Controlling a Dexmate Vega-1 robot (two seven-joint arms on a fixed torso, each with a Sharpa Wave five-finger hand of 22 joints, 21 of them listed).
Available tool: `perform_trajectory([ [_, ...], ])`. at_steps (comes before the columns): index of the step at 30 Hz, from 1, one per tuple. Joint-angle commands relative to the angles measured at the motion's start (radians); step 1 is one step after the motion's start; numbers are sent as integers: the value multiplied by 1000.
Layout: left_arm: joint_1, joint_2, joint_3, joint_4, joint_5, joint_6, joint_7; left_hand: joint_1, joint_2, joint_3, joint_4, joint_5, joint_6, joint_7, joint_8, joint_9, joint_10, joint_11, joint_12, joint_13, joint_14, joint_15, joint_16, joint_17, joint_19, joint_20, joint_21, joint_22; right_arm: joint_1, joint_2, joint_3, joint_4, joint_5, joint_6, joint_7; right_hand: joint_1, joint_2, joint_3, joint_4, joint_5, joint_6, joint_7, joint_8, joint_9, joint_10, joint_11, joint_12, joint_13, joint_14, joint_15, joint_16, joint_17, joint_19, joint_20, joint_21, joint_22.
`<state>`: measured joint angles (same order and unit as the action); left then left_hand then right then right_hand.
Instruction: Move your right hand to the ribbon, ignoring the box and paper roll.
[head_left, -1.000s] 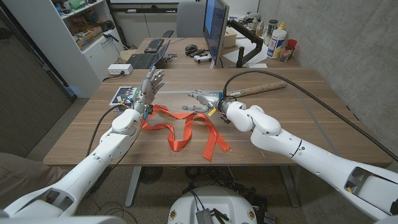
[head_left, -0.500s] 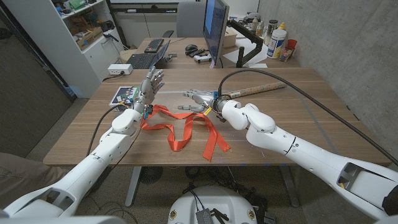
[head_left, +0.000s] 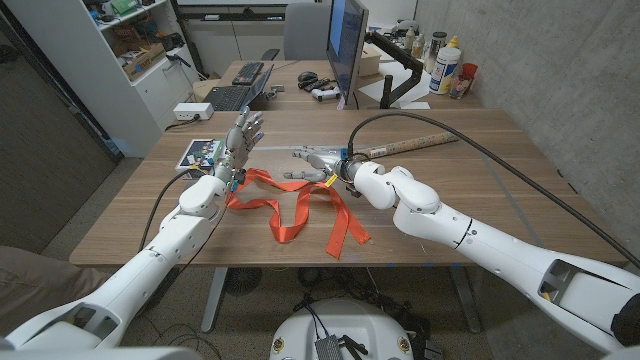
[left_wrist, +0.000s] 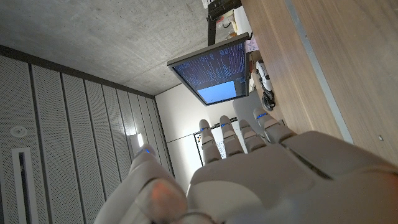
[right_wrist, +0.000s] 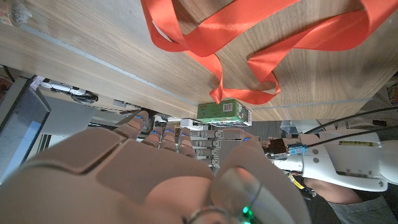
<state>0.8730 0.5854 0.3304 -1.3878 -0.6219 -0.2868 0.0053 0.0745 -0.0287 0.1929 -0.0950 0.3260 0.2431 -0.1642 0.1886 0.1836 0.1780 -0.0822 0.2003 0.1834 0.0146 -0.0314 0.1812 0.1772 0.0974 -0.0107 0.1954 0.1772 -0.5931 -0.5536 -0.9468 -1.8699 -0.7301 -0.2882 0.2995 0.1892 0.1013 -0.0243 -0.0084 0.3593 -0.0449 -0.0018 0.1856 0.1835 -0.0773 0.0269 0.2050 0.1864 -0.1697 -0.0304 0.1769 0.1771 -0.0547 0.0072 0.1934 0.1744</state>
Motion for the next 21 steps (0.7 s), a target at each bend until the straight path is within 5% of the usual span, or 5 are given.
perform_trajectory([
  [1, 7, 6, -2, -15, 2, 5, 6, -3, 7, -7, 0, 9, 7, 4, 5, 5, -2, 3, 3, 6, -5, -69, 4, 1, 1, -6, -1, 0, 1, 13, -10, 25, 1, 8, -20, 11, -2, -1, -5, 4, -13, -2, 7, 5, -7, -1, 3, 2, -26, 6, 4, 1, -11, 0, -1, 5],
  [21, 9, 19, -5, -26, 6, 16, 8, -4, 7, -10, 0, 9, 7, 4, 6, 5, -2, 3, 3, 6, -5, -69, 4, 1, 1, -7, -1, 0, -6, 43, -18, 82, 34, 24, -87, 10, 7, 1, -2, 4, -10, -4, 9, 5, -5, -9, 5, 2, -26, 0, 5, 2, -11, -1, 0, 5],
])
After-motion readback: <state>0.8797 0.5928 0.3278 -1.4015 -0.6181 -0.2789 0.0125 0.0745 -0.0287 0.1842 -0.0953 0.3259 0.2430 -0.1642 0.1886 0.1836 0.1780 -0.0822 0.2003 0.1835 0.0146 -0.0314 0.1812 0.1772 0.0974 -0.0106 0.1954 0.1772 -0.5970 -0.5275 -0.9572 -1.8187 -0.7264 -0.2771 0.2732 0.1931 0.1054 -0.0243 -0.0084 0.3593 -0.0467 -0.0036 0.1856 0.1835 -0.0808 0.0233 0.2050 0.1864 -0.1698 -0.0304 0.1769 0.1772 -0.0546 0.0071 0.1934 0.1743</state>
